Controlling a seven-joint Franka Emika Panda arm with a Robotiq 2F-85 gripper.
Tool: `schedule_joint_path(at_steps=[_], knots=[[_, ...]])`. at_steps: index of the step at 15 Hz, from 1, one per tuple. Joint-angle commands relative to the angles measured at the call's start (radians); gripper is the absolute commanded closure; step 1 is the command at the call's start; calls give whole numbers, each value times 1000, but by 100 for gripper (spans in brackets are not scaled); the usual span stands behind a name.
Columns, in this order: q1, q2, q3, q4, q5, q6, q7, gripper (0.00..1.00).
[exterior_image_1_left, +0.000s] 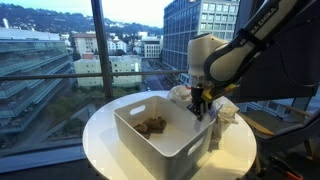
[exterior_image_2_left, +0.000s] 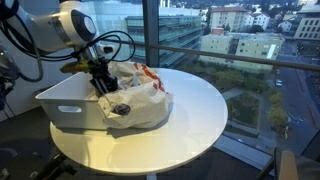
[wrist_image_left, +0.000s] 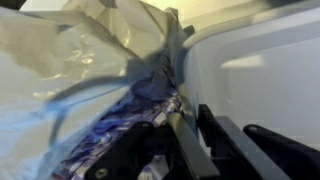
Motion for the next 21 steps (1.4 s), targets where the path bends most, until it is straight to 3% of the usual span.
schedule_joint_path(at_steps=[1, 11, 17, 19, 21], knots=[[39, 46, 10, 48, 32, 11, 12, 96], [131, 156, 37, 185, 205, -17, 26, 94], [169, 190, 28, 244, 231, -45, 88, 94], [173, 195, 28, 251, 239, -58, 95, 65], [173, 203, 29, 256, 262, -68, 85, 51]])
